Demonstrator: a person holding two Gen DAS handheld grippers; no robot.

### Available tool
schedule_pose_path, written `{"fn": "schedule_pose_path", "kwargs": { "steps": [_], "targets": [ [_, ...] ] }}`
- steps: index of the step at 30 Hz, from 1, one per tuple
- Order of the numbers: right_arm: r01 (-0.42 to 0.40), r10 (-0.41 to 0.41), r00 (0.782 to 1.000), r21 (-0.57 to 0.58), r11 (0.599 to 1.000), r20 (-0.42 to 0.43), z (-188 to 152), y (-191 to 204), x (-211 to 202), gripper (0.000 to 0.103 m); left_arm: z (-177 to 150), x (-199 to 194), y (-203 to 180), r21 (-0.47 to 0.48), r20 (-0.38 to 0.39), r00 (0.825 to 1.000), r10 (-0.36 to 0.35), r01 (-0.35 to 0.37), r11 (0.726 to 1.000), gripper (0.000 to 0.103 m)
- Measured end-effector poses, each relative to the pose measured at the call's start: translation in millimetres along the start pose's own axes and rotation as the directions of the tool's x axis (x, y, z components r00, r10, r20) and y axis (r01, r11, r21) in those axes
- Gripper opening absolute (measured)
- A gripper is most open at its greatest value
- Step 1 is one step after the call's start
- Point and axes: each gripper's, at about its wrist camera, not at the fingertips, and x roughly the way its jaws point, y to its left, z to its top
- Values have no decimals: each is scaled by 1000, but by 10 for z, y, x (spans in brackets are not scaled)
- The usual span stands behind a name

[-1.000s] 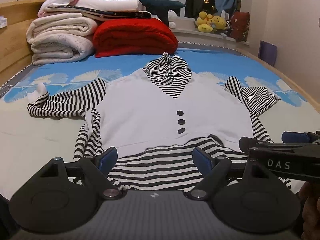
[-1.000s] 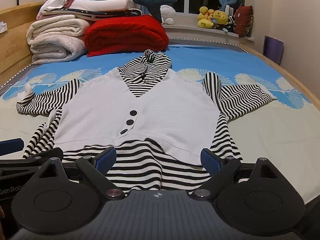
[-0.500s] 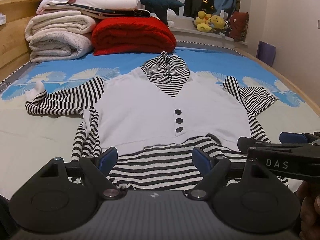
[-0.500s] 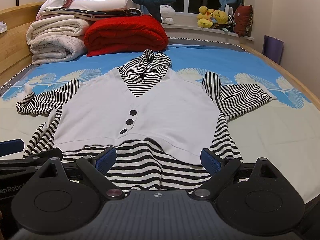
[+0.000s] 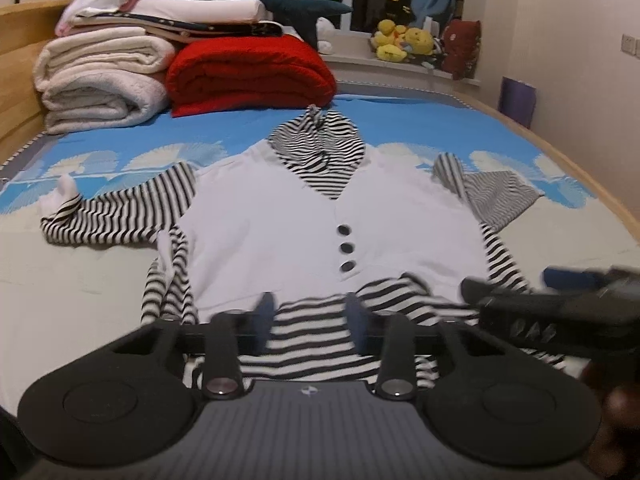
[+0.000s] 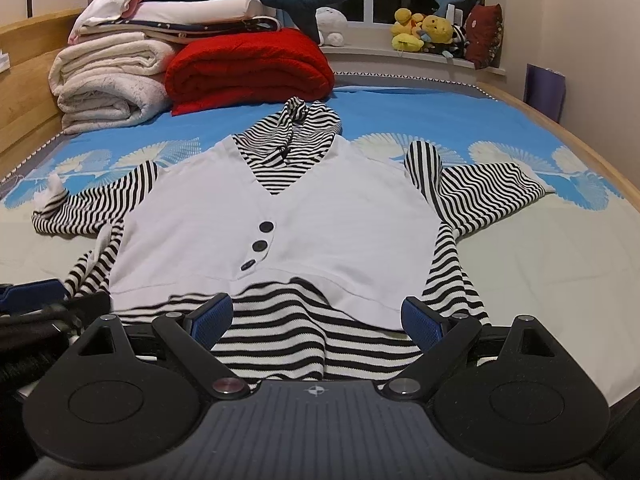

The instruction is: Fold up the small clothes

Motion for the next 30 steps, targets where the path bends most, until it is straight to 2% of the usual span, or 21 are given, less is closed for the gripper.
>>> {"fn": "schedule_pose_path", "kwargs": {
  "steps": [2,6,8,11,15,20,23,25,28,30],
  "targets": [
    [-1,1,1000,1,1000,1,37,4,-12,91,247,-106,27,17,15,999,-31,31,999,28],
    [3,-2,1000,-15,1000,31,136,21,-68,85,830,-297,98,63,114,991,-73,66,996,28],
    [-5,5,998,-7,1000,64,182,18,-89,76,1069,-249,184,63,151,984,-90,82,995,28],
    [1,0,996,-10,1000,94,242,13,-114,71,1318,5,375,53,168,982,-85,77,996,28],
    [-40,42,990,-19,999,132,471,-22,-175,70,1626,525,919,-15,119,992,-38,40,999,28],
    [-100,110,983,-74,992,147,1220,30,-58,70,1970,1208,1974,-159,28,997,78,-72,985,28],
    [-142,153,974,-77,987,166,1728,77,235,72,1957,1499,2605,-206,-7,991,134,-133,970,28],
    [-162,171,969,-66,985,181,1989,85,506,72,1850,1686,2964,-218,-60,986,157,-166,962,28],
    [-152,160,964,-56,987,210,2141,85,930,72,1686,1860,3444,-249,-137,973,187,-216,944,28],
    [-96,101,979,-37,995,179,2107,102,1247,72,1592,1957,3754,-276,-164,964,211,-250,928,28]
  ]
}}
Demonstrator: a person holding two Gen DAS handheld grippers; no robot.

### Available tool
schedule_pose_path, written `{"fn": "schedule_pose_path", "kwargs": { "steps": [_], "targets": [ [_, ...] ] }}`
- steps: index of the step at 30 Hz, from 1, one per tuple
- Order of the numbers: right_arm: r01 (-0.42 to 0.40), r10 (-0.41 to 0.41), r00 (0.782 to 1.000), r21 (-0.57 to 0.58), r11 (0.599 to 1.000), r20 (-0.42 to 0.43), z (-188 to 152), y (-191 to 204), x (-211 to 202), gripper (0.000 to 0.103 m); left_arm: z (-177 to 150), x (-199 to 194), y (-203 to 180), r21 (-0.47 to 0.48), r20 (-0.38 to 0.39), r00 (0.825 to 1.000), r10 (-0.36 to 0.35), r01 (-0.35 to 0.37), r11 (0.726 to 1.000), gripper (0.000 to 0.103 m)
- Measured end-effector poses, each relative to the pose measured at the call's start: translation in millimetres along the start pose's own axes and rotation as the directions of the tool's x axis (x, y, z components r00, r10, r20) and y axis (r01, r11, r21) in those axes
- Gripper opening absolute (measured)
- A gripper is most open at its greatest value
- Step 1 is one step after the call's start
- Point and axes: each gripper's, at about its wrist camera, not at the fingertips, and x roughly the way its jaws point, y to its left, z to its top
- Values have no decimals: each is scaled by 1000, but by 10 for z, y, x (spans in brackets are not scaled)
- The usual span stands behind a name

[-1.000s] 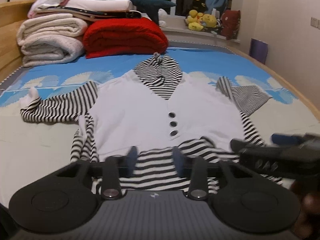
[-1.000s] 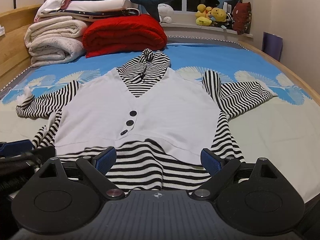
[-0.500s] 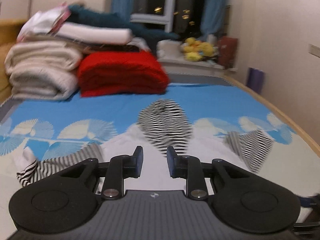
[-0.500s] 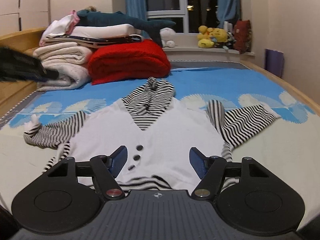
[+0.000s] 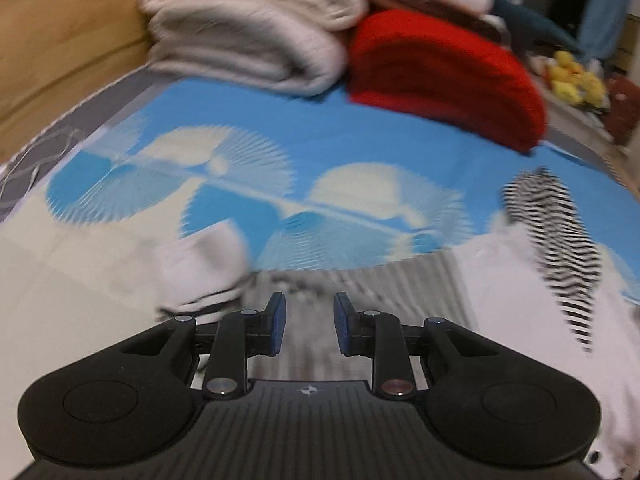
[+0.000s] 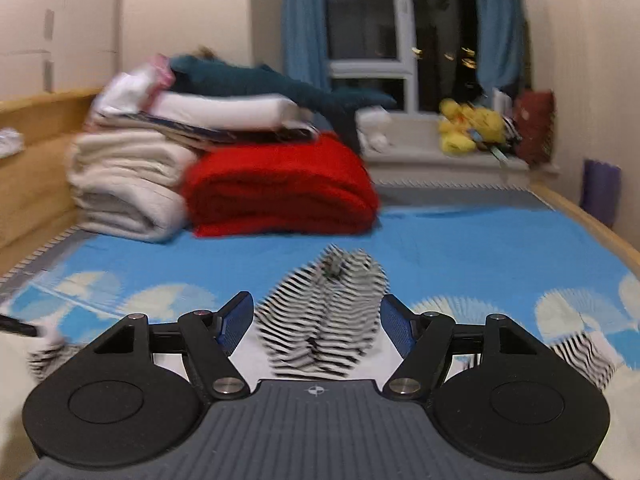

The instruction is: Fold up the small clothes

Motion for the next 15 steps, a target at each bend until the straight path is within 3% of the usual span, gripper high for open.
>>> {"fn": "schedule_pose_path", "kwargs": {
  "steps": [2,4,6,10,14,15],
  "targets": [
    [31,-28,993,22,999,-119,-54,12,317,71,-35,126,311,-49,-16,999,43,-44,998,29],
    [-32,52,983,115,993,-175,-25,-47,470,70,-55,253,560,-107,-40,997,70,-74,992,35],
    [-54,79,980,137,989,-184,33,-94,560,70,-59,410,809,-166,-72,993,89,-100,981,43],
    [-29,45,984,94,995,-172,60,-222,667,70,-64,645,1160,-284,-110,991,81,-109,953,64],
    [-36,82,973,211,977,-216,41,-458,751,70,-118,802,1302,-334,-118,992,36,-73,940,63],
    [-30,82,971,226,974,-224,18,-490,755,70,-131,814,1313,-344,-114,993,19,-58,937,53]
  ]
}}
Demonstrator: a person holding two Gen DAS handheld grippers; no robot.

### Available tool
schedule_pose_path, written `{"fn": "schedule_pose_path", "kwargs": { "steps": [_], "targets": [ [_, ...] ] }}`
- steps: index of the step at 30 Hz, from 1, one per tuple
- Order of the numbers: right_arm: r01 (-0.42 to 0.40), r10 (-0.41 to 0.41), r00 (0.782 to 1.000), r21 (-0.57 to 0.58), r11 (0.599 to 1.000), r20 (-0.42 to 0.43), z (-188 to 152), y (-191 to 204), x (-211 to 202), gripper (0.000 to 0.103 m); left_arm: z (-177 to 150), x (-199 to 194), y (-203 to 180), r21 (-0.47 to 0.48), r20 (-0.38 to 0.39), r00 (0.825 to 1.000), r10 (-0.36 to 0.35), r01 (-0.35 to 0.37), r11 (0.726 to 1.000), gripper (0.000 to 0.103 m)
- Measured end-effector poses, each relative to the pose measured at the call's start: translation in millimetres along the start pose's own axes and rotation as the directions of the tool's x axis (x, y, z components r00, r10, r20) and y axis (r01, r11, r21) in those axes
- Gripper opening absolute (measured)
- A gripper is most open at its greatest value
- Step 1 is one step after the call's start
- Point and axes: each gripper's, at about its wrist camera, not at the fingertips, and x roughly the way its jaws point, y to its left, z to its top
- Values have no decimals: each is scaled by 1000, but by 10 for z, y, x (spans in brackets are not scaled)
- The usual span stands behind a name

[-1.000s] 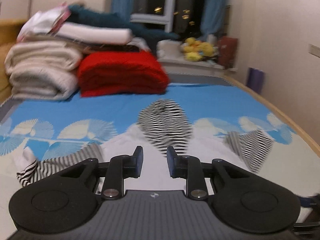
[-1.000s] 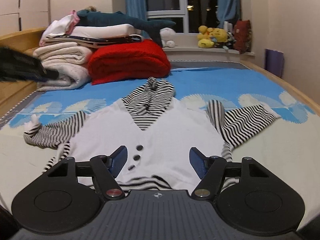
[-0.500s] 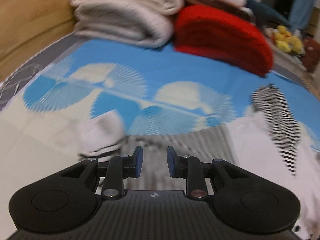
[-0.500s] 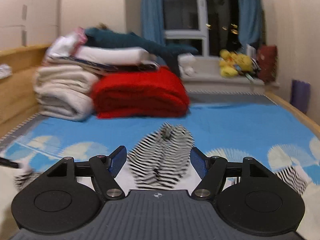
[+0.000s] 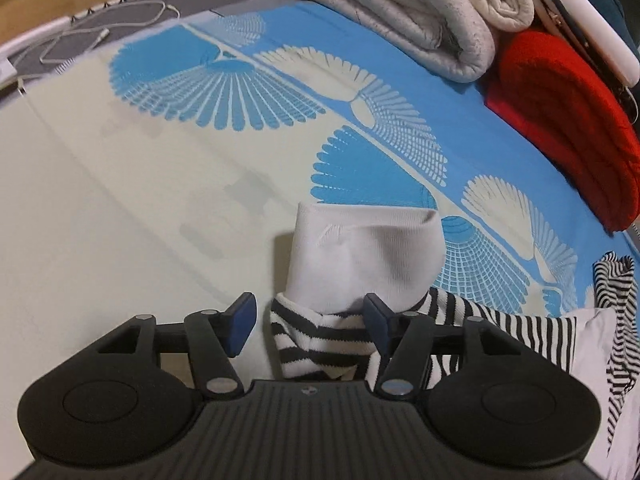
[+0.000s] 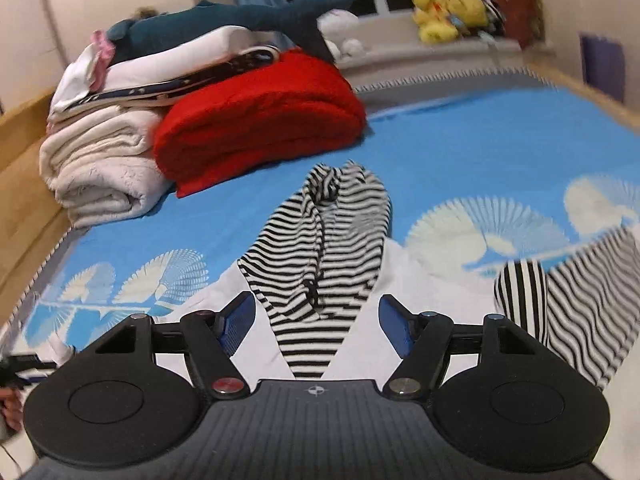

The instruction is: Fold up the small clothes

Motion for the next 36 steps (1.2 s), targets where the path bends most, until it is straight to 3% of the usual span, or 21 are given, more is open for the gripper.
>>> {"fn": "schedule_pose_path", "kwargs": {
  "steps": [1,3,7,11,14,16,18,19,20,21,22,23,24,28,30,31,33,36],
  "targets": [
    [3,-3,1000,10,1000,-6,-9,-37,-13,70,-16,-15,-14,-3,-1,1000,-23,23,1000,32],
    [15,-15,1000,7,1000,-2,-16,-62,-33,70,-22,-120,-120,18,26,999,-37,37,999,11],
    [48,-48,999,-9,999,16,-18,-126,-104,70,-30,-573,-615,94,135,989,-60,48,994,9],
    [111,-111,994,7,994,-8,-12,-258,-146,70,-349,-1175,-1524,193,153,966,-207,176,965,8],
    [155,-152,987,62,986,-50,-32,-387,-147,70,-737,-1593,-2299,275,138,926,-353,306,911,8],
    [161,-154,986,102,982,-71,-63,-474,-156,69,-1037,-1844,-2854,314,86,890,-448,403,860,9],
    [157,-148,986,132,979,-81,-97,-541,-164,62,-1328,-2063,-3358,344,-25,845,-535,509,789,14],
    [159,-148,985,146,976,-85,-110,-576,-170,61,-1453,-2146,-3558,351,-106,815,-570,567,746,24],
    [161,-149,985,161,974,-87,-122,-608,-176,59,-1557,-2228,-3683,352,-171,780,-602,619,703,25],
    [162,-148,985,175,971,-87,-133,-642,-180,59,-1649,-2349,-3736,354,-192,754,-628,650,672,25],
    [164,-150,985,189,968,-87,-144,-677,-182,57,-1697,-2441,-3725,369,-187,747,-638,655,659,25],
    [168,-153,984,204,964,-89,-152,-715,-180,56,-1725,-2507,-3684,389,-173,749,-640,649,654,25],
    [172,-155,984,225,959,-93,-159,-763,-178,55,-1742,-2541,-3610,416,-143,764,-629,623,663,26],
    [178,-140,980,308,934,-140,-241,-932,-89,48,-1762,-2201,-3246,437,-25,863,-505,464,771,27],
    [188,-131,975,347,919,-181,-301,-995,13,47,-1726,-1864,-3197,406,-69,932,-357,353,843,26],
    [196,-127,971,368,909,-201,-329,-1022,69,47,-1724,-1736,-3185,407,-95,951,-294,306,861,26],
    [217,-117,960,412,885,-253,-411,-1083,187,47,-1691,-1560,-3183,413,-108,958,-266,287,865,27],
    [290,-137,922,411,864,-361,-584,-1117,416,48,-1583,-1364,-3129,387,-110,965,-236,261,884,27]
  ]
}}
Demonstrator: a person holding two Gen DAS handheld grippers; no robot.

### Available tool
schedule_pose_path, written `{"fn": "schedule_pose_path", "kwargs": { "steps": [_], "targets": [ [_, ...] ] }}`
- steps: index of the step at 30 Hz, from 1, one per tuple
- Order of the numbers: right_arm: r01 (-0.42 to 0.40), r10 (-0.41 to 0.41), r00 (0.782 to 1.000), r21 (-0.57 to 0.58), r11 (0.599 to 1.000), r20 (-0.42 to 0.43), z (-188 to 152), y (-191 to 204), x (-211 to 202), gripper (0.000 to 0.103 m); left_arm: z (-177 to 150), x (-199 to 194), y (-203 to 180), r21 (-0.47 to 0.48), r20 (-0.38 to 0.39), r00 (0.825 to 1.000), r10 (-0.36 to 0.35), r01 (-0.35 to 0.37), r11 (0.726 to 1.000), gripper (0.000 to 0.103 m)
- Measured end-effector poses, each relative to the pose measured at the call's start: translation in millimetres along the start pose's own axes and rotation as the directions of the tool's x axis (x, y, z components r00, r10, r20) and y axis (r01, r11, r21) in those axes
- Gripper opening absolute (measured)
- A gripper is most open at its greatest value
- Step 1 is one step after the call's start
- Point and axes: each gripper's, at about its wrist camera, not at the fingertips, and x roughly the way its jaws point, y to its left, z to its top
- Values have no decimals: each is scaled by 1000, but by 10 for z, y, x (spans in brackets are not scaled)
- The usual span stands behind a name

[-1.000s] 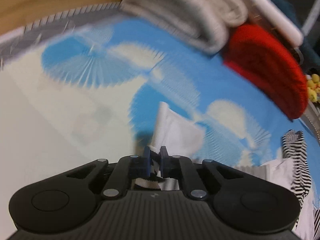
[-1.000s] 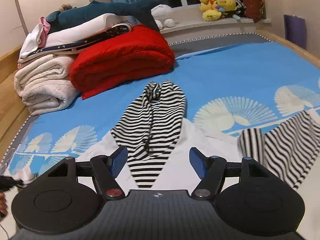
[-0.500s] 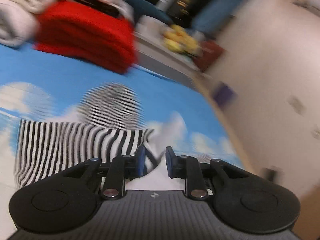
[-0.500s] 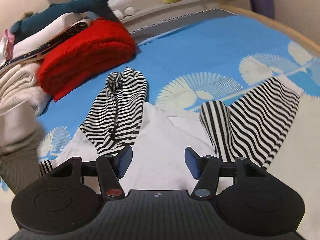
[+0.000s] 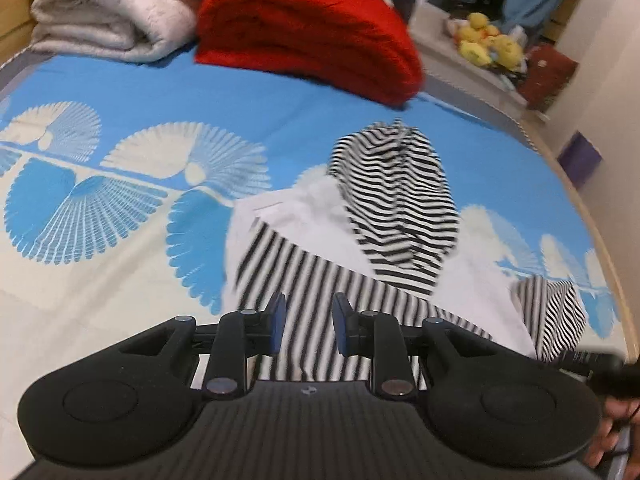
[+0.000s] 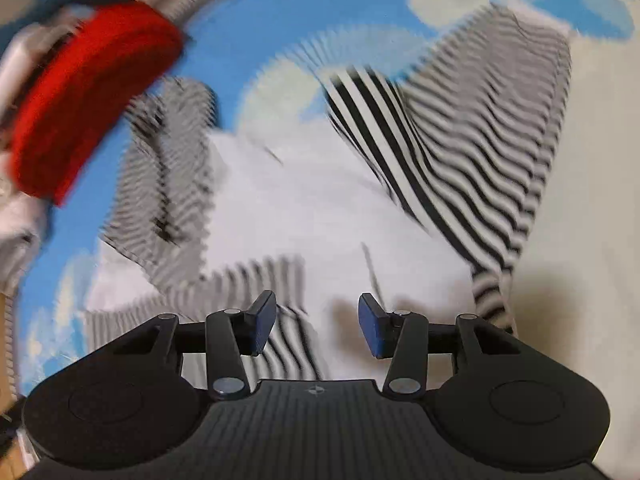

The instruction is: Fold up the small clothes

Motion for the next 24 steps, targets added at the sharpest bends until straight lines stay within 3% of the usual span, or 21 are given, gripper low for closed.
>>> {"fn": "schedule_pose_path", "kwargs": {
  "steps": [3,6,7,8,9,11,13,16,18,20,22,24],
  "targets": [
    [105,-105,993,3,994,-56,-81,-69,256,49,98,90,110,-18,-12,1000,-17,17,1000,27],
    [115,-114,990,6,993,-81,-141,-100,413,47,175,54,178,-20,-16,999,-31,31,999,27],
    [103,-104,992,-19,995,-68,-163,-66,426,36,189,53,189,-23,-16,999,-38,37,999,27],
    [93,-97,994,-61,994,-51,-185,-9,420,14,220,49,193,-24,-16,999,-41,40,999,27],
    [92,-96,995,-109,990,-32,-200,53,405,11,227,47,197,-23,-15,999,-41,41,999,27],
    [67,-63,997,-164,984,33,-205,154,274,8,226,57,205,-20,-19,999,-39,38,999,27],
    [-2,35,989,-221,975,144,-97,252,6,8,218,73,198,-16,-27,999,-35,35,999,27],
    [-15,137,935,-348,937,327,-29,434,-414,7,177,131,163,8,-48,998,-34,34,999,27],
    [70,100,912,-393,917,397,-26,477,-471,8,133,187,111,43,-70,997,-25,28,999,27],
    [140,11,931,-384,913,366,-2,454,-299,11,74,266,69,74,-99,995,-13,20,997,27],
    [175,-89,964,-342,923,253,37,347,-3,12,8,354,35,100,-133,991,-4,17,995,27],
    [176,-128,974,-267,947,188,45,208,135,13,-59,435,0,124,-159,987,5,15,992,27]
  ]
}}
